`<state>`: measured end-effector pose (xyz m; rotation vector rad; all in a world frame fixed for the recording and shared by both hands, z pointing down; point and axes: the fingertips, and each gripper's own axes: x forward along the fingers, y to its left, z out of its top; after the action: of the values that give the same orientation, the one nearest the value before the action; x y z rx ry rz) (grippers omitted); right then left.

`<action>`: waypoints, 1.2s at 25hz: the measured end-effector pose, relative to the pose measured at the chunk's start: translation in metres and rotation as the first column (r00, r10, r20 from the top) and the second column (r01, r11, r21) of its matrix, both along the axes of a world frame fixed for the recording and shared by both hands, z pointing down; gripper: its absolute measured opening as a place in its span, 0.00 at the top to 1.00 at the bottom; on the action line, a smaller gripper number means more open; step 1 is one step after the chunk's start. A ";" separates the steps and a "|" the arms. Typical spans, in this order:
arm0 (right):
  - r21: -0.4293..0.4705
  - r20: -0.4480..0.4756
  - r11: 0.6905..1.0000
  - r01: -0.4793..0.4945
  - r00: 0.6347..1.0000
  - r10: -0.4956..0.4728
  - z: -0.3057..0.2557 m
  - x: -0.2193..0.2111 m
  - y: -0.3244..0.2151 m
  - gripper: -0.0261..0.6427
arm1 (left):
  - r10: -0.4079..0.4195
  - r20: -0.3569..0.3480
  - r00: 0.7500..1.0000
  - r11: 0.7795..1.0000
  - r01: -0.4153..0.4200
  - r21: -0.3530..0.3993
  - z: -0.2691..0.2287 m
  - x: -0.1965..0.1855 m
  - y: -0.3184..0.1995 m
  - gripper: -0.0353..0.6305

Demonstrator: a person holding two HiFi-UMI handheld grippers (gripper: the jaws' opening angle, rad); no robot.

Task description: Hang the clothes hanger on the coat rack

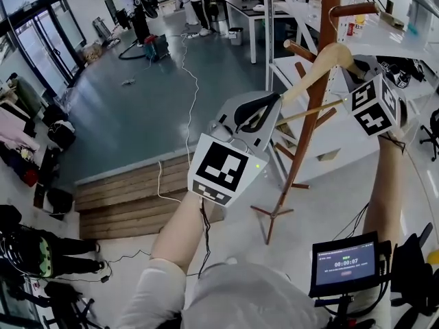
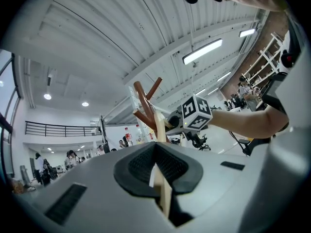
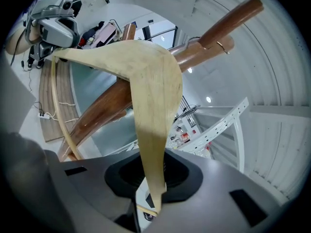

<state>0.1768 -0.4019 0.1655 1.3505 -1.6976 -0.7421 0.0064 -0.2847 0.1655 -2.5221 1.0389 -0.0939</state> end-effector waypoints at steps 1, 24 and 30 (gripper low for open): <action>0.006 -0.004 1.000 -0.003 1.000 0.003 0.001 0.000 -0.001 0.87 | 0.005 -0.009 1.000 1.000 -0.005 -0.003 0.000 -0.001 0.001 0.94; 0.174 0.174 0.972 0.159 0.966 -0.189 -0.022 0.004 0.051 0.67 | -0.072 -0.117 0.991 0.997 0.075 0.018 0.000 -0.040 0.016 0.94; 0.226 0.292 0.952 0.207 0.918 -0.269 -0.035 -0.013 0.104 0.68 | -0.087 -0.130 0.988 0.996 0.088 0.006 0.005 -0.064 0.048 0.94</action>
<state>0.1633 -0.2981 0.1309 1.4715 -2.1238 -0.8791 -0.0572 -0.2363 0.1707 -2.4992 1.1975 0.0519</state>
